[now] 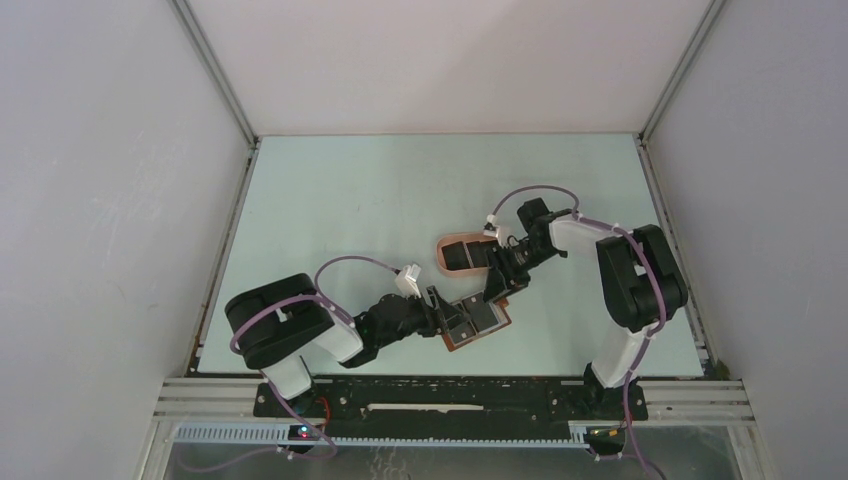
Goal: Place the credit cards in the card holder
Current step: Turn over the card slot in the card holder.
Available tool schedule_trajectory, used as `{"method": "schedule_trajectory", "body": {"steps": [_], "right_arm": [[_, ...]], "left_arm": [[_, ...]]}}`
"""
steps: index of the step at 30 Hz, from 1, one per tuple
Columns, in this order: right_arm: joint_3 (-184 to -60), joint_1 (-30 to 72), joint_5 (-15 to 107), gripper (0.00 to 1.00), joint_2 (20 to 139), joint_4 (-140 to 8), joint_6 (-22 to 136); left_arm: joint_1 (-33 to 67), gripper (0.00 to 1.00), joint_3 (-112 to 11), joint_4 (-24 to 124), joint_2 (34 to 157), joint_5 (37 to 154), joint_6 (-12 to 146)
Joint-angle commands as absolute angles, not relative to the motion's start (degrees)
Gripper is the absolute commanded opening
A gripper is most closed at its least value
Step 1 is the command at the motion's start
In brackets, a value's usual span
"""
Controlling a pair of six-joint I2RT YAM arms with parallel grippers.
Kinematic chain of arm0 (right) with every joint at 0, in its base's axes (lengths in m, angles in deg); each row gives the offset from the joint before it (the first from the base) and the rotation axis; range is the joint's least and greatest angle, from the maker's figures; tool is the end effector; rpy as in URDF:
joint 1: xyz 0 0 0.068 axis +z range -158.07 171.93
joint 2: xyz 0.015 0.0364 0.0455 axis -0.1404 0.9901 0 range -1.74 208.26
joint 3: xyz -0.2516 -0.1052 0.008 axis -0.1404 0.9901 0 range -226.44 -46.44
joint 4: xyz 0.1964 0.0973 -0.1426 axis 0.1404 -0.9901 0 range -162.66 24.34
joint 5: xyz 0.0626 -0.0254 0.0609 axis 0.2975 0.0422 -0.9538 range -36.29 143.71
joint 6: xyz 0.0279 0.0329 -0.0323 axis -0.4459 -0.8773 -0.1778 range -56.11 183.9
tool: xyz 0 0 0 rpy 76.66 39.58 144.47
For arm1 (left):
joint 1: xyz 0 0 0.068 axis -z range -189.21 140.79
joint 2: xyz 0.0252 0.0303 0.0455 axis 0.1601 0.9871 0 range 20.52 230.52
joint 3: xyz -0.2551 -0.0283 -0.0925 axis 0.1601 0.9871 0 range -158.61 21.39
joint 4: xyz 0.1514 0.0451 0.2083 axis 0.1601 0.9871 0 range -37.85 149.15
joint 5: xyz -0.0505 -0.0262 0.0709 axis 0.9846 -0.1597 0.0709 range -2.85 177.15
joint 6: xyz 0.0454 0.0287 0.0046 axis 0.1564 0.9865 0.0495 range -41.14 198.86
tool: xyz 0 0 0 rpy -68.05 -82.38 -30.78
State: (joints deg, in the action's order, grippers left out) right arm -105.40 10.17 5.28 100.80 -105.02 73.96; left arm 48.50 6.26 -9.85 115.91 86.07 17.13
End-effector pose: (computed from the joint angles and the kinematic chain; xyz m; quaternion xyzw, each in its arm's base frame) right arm 0.2844 0.1217 0.1489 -0.2471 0.8765 0.4123 0.0268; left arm 0.1339 -0.2106 0.1108 -0.0339 0.8096 -0.5022 0.3021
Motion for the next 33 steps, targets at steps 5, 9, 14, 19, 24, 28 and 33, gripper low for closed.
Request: {"method": "schedule_trajectory", "body": {"steps": [5,9,14,19,24,28,33], "right_arm": [[-106.23,11.08,1.06,0.56,104.80,-106.55,74.10],[-106.56,11.17,-4.13,0.54,104.88,-107.40,74.61],[-106.77,11.25,-8.20,0.52,104.48,-108.09,75.50],[-106.89,11.40,-12.02,0.51,104.33,-108.67,76.15],[-107.17,11.87,-14.00,0.49,105.74,-109.26,76.29],[-107.17,12.29,-14.73,0.45,106.96,-109.33,76.11],[-107.66,13.36,-15.54,0.36,107.81,-109.43,76.20]], "left_arm": [[48.20,0.68,4.43,-10.66,116.87,86.27,16.72],[48.18,0.68,4.46,-11.16,117.24,86.27,16.55],[48.02,0.68,4.74,-12.29,117.71,86.52,15.97],[47.67,0.68,5.46,-14.78,118.31,86.71,14.94],[47.32,0.69,5.51,-16.58,119.51,86.71,14.13],[47.13,0.69,5.48,-17.82,120.68,88.28,13.50],[46.95,0.72,5.54,-18.44,120.98,88.45,13.30]]}}
